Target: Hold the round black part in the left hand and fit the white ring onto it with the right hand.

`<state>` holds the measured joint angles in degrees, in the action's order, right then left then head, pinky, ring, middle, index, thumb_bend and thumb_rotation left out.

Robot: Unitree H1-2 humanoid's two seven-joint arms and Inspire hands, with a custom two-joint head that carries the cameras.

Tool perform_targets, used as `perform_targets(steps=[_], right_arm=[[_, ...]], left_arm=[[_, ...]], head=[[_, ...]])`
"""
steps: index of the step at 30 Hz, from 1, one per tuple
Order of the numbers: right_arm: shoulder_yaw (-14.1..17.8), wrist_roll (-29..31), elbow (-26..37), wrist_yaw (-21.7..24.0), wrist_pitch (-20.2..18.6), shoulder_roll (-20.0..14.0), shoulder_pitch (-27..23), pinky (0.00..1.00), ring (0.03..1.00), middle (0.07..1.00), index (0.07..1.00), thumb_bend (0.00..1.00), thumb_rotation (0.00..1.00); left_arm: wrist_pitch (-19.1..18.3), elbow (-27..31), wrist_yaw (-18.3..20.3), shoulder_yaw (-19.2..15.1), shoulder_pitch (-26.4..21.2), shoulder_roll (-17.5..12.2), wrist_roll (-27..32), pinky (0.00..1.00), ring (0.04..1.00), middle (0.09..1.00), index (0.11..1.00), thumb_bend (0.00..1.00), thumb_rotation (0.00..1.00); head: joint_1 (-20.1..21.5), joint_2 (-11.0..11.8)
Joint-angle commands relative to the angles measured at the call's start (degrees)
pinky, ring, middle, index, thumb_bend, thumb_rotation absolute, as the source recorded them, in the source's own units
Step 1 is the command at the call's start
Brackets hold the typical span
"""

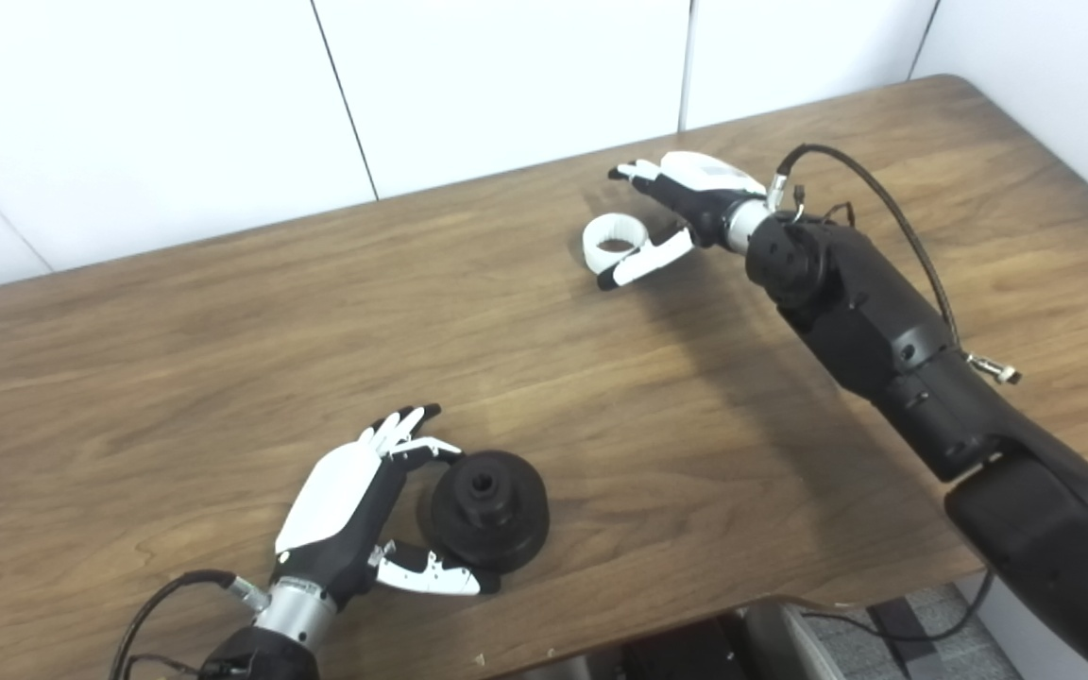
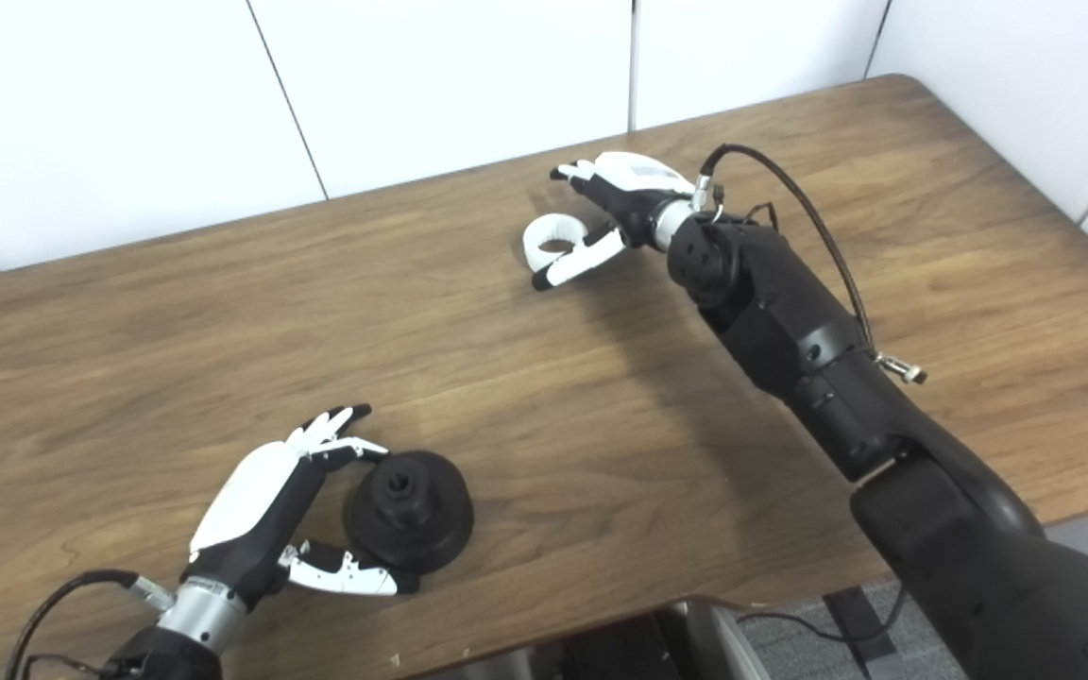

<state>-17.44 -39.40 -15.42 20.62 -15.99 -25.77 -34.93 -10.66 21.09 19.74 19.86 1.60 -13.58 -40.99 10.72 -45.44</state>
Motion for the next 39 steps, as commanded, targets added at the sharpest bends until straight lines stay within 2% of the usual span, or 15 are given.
perform_targets(steps=[1, 8, 18, 28, 39], right_arm=[[0.21, 0.12, 0.69, -0.13, -0.46, -0.37, -3.04, 0.89, 0.997, 1.0, 0.949, 1.0, 0.59], [-0.33, -0.19, -0.23, -0.34, -0.73, -0.39, -2.92, 0.9, 1.0, 1.0, 0.921, 1.0, 0.58], [0.22, -0.4, 0.26, -3.51, -0.22, 0.17, -0.91, 0.91, 0.976, 0.984, 0.782, 1.0, 0.5], [0.02, -0.23, 0.64, -6.07, -0.21, 0.72, 0.91, 0.92, 0.963, 0.965, 0.75, 0.94, 0.48], [1.04, 0.11, -0.55, -12.6, 0.64, 2.83, 2.75, 0.9, 0.926, 0.92, 0.703, 0.88, 0.45]], left_arm=[[-0.14, 1.14, -0.18, 0.07, -0.53, 0.12, -0.82, 1.0, 1.0, 0.976, 0.634, 1.0, 0.26], [-0.21, 1.36, 0.09, -0.14, -0.37, -0.04, -0.67, 1.0, 1.0, 0.976, 0.634, 1.0, 0.26], [-0.41, 1.99, 0.56, -0.41, -0.24, -0.33, -0.63, 1.0, 1.0, 0.976, 0.635, 1.0, 0.27], [-0.5, 2.19, 0.88, -0.53, -0.29, -0.4, -0.64, 1.0, 1.0, 0.976, 0.636, 1.0, 0.27], [-0.37, 2.01, 0.55, -0.48, -0.36, -0.06, -0.74, 1.0, 1.0, 0.974, 0.634, 1.0, 0.28]], head=[[0.01, -0.07], [-0.04, -0.3], [-0.26, -0.67], [-0.37, -1.04], [-0.44, -1.46]])
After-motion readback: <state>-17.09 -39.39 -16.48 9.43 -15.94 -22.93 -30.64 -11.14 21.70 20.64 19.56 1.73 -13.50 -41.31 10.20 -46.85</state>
